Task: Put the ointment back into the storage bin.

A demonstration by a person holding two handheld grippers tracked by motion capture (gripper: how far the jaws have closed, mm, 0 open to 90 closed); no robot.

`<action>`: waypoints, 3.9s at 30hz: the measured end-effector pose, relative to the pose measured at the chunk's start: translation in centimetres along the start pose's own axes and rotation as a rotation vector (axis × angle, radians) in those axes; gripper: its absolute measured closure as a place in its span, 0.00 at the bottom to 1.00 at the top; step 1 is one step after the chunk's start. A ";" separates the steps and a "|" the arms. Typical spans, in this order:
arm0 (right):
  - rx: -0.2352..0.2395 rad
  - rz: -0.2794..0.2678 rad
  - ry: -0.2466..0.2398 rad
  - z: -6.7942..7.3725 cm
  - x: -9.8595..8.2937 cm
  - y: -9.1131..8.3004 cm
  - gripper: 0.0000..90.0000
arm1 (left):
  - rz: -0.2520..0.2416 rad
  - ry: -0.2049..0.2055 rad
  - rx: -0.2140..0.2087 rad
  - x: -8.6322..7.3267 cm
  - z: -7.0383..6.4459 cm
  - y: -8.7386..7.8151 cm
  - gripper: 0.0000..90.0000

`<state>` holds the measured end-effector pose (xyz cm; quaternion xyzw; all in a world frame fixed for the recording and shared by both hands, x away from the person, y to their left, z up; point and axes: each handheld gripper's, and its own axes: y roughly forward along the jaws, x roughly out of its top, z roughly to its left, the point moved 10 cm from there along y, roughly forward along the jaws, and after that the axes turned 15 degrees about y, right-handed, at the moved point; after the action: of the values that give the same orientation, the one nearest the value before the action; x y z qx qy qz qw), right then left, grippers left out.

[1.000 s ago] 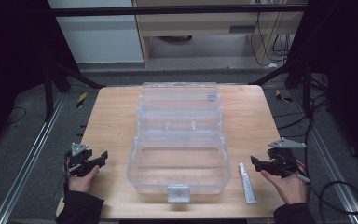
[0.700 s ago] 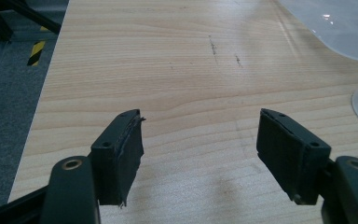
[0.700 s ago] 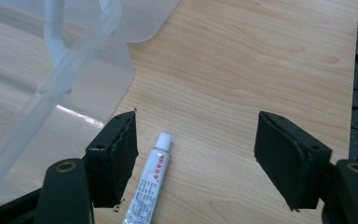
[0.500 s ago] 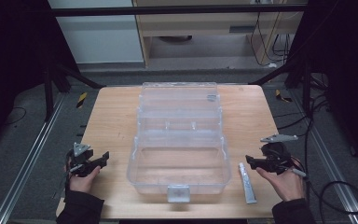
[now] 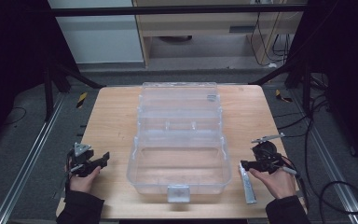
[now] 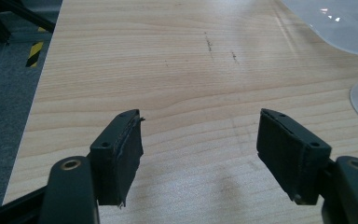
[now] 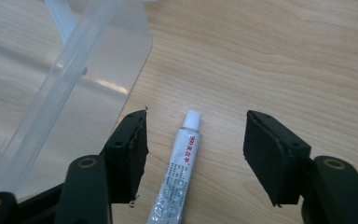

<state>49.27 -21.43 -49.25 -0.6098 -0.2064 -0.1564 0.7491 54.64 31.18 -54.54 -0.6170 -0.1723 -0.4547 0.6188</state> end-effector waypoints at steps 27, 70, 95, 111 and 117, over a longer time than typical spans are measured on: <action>-0.023 0.184 0.048 -0.6 -2.9 3.8 0.58 | -0.001 0.003 0.004 0.0 0.1 -0.1 0.34; -0.052 0.343 -0.025 -0.7 -4.0 5.2 0.78 | 0.004 0.000 -0.003 0.0 0.0 0.0 0.34; 0.101 0.046 -0.107 0.7 1.3 -1.1 0.78 | 0.010 0.010 -0.009 0.0 -0.2 0.1 0.34; 0.171 -0.090 -0.264 3.9 4.9 -5.4 0.78 | 0.010 0.012 -0.012 -0.1 -0.3 0.2 0.34; 0.199 -0.099 -0.333 5.4 5.8 -6.8 0.78 | 0.011 0.012 -0.013 -0.1 -0.3 0.2 0.34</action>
<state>50.34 -17.41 -39.67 -0.5392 -0.3716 -0.0686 0.7526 54.66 30.91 -54.77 -0.6194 -0.1622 -0.4560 0.6182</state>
